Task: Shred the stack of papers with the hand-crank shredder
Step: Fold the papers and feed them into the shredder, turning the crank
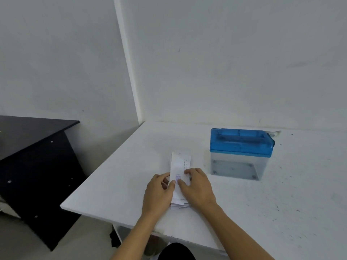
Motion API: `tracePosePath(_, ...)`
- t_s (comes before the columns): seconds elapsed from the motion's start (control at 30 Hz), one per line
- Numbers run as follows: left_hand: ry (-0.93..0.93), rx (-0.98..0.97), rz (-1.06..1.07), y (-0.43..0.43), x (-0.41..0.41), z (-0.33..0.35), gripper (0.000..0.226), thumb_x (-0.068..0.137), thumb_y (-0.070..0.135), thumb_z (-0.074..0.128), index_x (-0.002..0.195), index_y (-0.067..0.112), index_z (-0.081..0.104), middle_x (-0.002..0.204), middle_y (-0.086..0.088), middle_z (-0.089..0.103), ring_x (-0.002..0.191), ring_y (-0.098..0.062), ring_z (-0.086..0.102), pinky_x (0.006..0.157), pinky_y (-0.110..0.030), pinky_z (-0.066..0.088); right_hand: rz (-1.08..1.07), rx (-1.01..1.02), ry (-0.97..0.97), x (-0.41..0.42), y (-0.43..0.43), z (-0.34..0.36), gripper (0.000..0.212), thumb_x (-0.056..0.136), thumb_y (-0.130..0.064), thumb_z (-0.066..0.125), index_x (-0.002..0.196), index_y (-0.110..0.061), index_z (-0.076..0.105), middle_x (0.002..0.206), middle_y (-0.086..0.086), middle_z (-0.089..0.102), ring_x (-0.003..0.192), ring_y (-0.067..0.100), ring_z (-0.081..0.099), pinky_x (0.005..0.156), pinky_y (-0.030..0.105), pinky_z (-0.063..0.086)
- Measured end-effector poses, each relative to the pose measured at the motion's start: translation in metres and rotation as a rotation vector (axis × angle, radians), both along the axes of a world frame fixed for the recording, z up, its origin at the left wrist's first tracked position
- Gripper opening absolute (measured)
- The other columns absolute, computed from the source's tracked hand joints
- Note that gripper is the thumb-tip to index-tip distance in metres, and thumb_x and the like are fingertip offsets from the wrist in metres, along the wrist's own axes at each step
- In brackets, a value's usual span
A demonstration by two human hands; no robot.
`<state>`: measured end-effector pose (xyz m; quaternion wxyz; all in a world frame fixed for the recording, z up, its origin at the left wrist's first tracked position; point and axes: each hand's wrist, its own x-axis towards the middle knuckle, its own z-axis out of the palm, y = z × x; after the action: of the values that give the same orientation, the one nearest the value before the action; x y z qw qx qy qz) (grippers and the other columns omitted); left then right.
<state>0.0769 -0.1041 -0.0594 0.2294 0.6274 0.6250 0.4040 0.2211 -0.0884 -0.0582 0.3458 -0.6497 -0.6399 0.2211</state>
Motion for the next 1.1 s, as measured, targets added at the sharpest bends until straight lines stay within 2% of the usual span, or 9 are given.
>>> tracePosePath(0.13, -0.038, 0.027, 0.005, 0.0, -0.002, -0.001, 0.026, 0.097, 0.031, 0.064, 0.122, 0.024, 0.065, 0.1, 0.013, 0.062, 0.088, -0.006, 0.063, 0.07, -0.013, 0.054, -0.019, -0.028, 0.039, 0.001, 0.005, 0.002, 0.046, 0.09, -0.038, 0.07, 0.131, -0.026, 0.053, 0.128, -0.004, 0.053, 0.111, 0.014, 0.057, 0.096, 0.024, 0.049)
tracePosePath(0.27, -0.07, 0.029, 0.009, 0.006, -0.001, -0.006, 0.023, 0.095, 0.033, 0.067, 0.117, 0.025, 0.066, 0.097, 0.014, 0.065, 0.086, -0.006, 0.065, 0.075, -0.022, 0.059, -0.019, -0.059, 0.126, 0.006, 0.011, 0.005, 0.054, 0.091, -0.026, 0.07, 0.137, -0.03, 0.043, 0.128, -0.003, 0.056, 0.106, 0.016, 0.062, 0.09, 0.025, 0.053)
tracePosePath(0.37, -0.1, 0.011, 0.013, 0.008, 0.0, -0.006, 0.021, 0.094, 0.034, 0.069, 0.113, 0.029, 0.063, 0.095, 0.013, 0.066, 0.085, -0.006, 0.065, 0.073, -0.022, 0.059, -0.02, -0.04, 0.255, 0.009, 0.01, 0.006, 0.061, 0.09, -0.021, 0.072, 0.138, -0.033, 0.036, 0.113, -0.008, 0.058, 0.094, 0.01, 0.062, 0.077, 0.018, 0.052)
tracePosePath(0.43, -0.149, -0.001, 0.027, 0.01, 0.0, -0.006, 0.019, 0.092, 0.032, 0.071, 0.108, 0.029, 0.063, 0.093, 0.011, 0.067, 0.084, -0.006, 0.066, 0.071, -0.027, 0.06, -0.035, -0.027, 0.328, 0.01, 0.01, 0.006, 0.053, 0.089, -0.024, 0.073, 0.131, -0.032, 0.04, 0.105, -0.012, 0.059, 0.085, 0.006, 0.062, 0.07, 0.014, 0.051)
tracePosePath(0.57, -0.28, -0.038, 0.085, 0.016, 0.001, 0.0, 0.008, 0.091, 0.031, 0.072, 0.096, 0.031, 0.066, 0.093, 0.011, 0.07, 0.088, -0.011, 0.067, 0.078, -0.043, 0.06, -0.08, -0.021, 0.447, 0.012, 0.012, 0.004, 0.031, 0.087, -0.035, 0.076, 0.108, -0.023, 0.057, 0.103, -0.008, 0.067, 0.087, 0.007, 0.066, 0.076, 0.022, 0.058)
tracePosePath(0.8, -0.297, -0.071, 0.098, 0.019, 0.003, 0.004, 0.012, 0.092, 0.036, 0.069, 0.087, 0.026, 0.065, 0.09, 0.009, 0.069, 0.087, -0.014, 0.065, 0.08, -0.043, 0.058, -0.081, -0.056, 0.53, 0.014, 0.015, 0.004, 0.022, 0.086, -0.038, 0.076, 0.085, -0.017, 0.068, 0.087, -0.006, 0.074, 0.08, 0.014, 0.072, 0.072, 0.026, 0.06)
tracePosePath(0.97, -0.314, -0.072, 0.067, 0.013, 0.004, 0.004, 0.021, 0.097, 0.038, 0.063, 0.086, 0.021, 0.065, 0.086, 0.006, 0.072, 0.082, -0.017, 0.069, 0.076, -0.041, 0.058, 0.01, -0.167, 0.552, 0.019, 0.019, 0.005, 0.014, 0.091, -0.029, 0.073, 0.096, -0.016, 0.076, 0.097, -0.004, 0.077, 0.082, 0.014, 0.074, 0.08, 0.033, 0.062)
tracePosePath(1.03, -0.284, -0.069, 0.079, 0.012, 0.004, 0.005, 0.015, 0.099, 0.035, 0.061, 0.092, 0.023, 0.063, 0.089, 0.008, 0.073, 0.082, -0.013, 0.069, 0.076, -0.04, 0.059, 0.032, -0.182, 0.598, 0.021, 0.018, 0.006, 0.016, 0.091, -0.022, 0.073, 0.105, -0.016, 0.073, 0.102, -0.001, 0.076, 0.085, 0.016, 0.075, 0.081, 0.035, 0.062)
tracePosePath(1.1, -0.265, -0.064, 0.102, 0.011, 0.003, 0.005, 0.01, 0.098, 0.033, 0.062, 0.094, 0.025, 0.062, 0.09, 0.011, 0.072, 0.081, -0.01, 0.069, 0.076, -0.04, 0.059, 0.0, -0.186, 0.634, 0.022, 0.019, 0.007, 0.016, 0.088, -0.02, 0.076, 0.101, -0.019, 0.067, 0.098, 0.001, 0.076, 0.084, 0.018, 0.075, 0.077, 0.034, 0.063)
